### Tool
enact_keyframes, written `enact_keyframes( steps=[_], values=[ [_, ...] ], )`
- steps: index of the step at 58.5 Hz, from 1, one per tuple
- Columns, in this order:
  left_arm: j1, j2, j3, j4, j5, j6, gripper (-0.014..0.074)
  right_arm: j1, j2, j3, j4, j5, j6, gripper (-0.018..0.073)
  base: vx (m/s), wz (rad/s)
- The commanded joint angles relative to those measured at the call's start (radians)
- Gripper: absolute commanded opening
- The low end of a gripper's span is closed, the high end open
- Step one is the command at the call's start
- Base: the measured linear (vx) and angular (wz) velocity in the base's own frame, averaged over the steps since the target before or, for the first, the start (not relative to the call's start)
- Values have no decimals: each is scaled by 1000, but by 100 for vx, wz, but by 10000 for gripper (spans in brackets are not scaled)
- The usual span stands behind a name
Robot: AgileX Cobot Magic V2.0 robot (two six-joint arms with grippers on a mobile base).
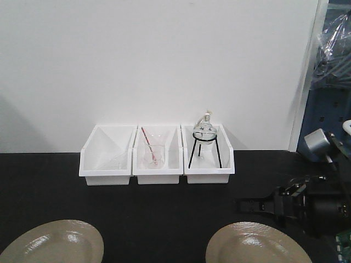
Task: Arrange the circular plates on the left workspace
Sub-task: 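Reach the left gripper to the rim of the nearer tan plate and grasp, then move the held plate with the left gripper toward the middle bin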
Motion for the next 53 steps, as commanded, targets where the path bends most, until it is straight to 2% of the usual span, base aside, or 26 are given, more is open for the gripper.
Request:
enact_keyframes(
  steps=[1,25,31,38,52,53],
  values=[
    [-26,-18,-25,-58,31,22,491,-5,-21,-34,53,-3,-7,554,0,0],
    [-129,49,-25,-115,13,74,491,-5,-21,-34,52,-2,-6,554,0,0],
    [-144,53,-25,-123,8,76,458,-5,-21,-34,52,2,-4,554,0,0],
    [-150,53,-25,-121,8,78,342,-5,-21,-34,52,5,-1,554,0,0],
    [-150,53,-25,-133,11,77,-8,-5,-21,-34,52,9,-1,512,0,0],
    [-150,53,-25,-138,14,77,-10,-5,-21,-34,52,9,-1,505,0,0]
  ],
)
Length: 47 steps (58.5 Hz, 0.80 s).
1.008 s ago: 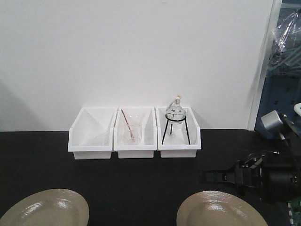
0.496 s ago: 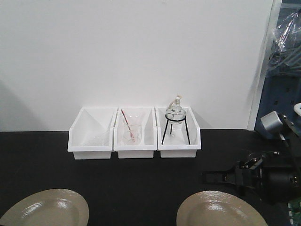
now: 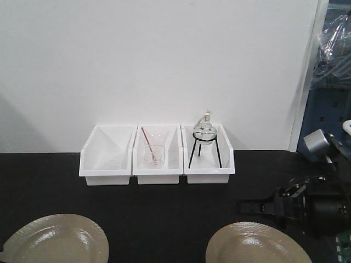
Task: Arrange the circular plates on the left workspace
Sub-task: 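Move the held plate with the left gripper toward the middle bin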
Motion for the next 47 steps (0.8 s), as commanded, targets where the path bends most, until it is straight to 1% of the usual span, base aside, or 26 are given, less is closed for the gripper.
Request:
enact_keyframes(
  steps=[1,14,20,27,36,39,44,47],
  values=[
    [-8,-43,-22,-34,33,8,-10,-5,-21,-34,55,4,-5,501,0,0],
    [-9,-48,-22,-138,109,8,-3,-5,-21,-34,55,4,-5,445,0,0],
    [-29,-48,-22,-199,149,8,0,-5,-21,-34,55,3,-6,438,0,0],
    [-94,-48,-22,-277,159,8,0,-5,-21,-34,55,3,-6,438,0,0],
    [-211,-48,-23,-411,124,8,0,-5,-21,-34,55,0,-6,438,0,0],
    [-252,-46,-23,-466,95,10,0,-5,-21,-34,55,0,-6,438,0,0],
    [-300,-47,-23,-539,34,11,0,-5,-21,-34,55,0,-6,438,0,0],
    [-322,-47,-24,-565,4,8,0,-5,-21,-34,55,0,-6,438,0,0]
  ],
)
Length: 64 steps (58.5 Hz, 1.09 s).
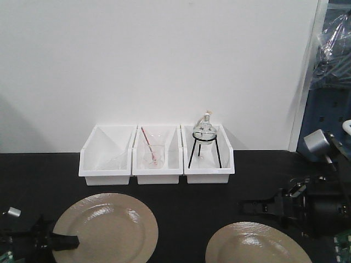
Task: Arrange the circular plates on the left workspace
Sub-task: 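Move the held plate with the left gripper toward the middle bin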
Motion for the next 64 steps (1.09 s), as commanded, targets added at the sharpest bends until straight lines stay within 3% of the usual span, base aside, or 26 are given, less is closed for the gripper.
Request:
enact_keyframes(
  steps=[1,12,29,54,64],
  values=[
    [-40,-48,-29,-168,25,-6,0,-5,-21,-34,55,1,-6,438,0,0],
    [-109,-40,-98,-168,-32,-17,0,-5,-21,-34,55,1,-6,438,0,0],
    [-200,63,-283,-165,-65,-116,0,-5,-21,-34,55,1,-6,438,0,0],
    [-286,222,-456,-166,-81,-184,0,-5,-21,-34,55,-26,-21,438,0,0],
    [-297,232,-465,-164,-150,-184,15,-5,-21,-34,55,-37,-21,438,0,0]
  ],
)
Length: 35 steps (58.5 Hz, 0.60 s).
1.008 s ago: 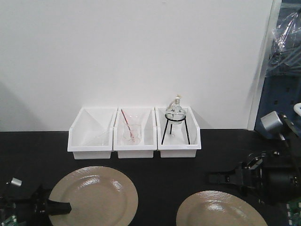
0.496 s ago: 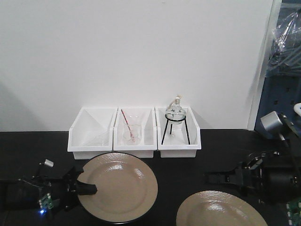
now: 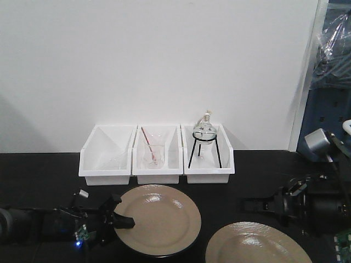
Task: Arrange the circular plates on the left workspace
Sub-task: 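Move the held plate with the left gripper toward the middle bin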
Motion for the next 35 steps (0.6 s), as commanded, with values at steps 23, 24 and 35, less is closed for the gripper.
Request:
enact_keyframes(
  steps=[23,24,35],
  values=[
    [-10,-67,-36,-126,11,123,346,-5,-21,-34,55,-10,-15,438,0,0],
    [-10,-67,-36,-126,11,128,362,-5,-21,-34,55,-10,-15,438,0,0],
    [-3,-68,-36,-124,3,276,514,-5,-21,-34,55,-7,-15,438,0,0]
  ],
)
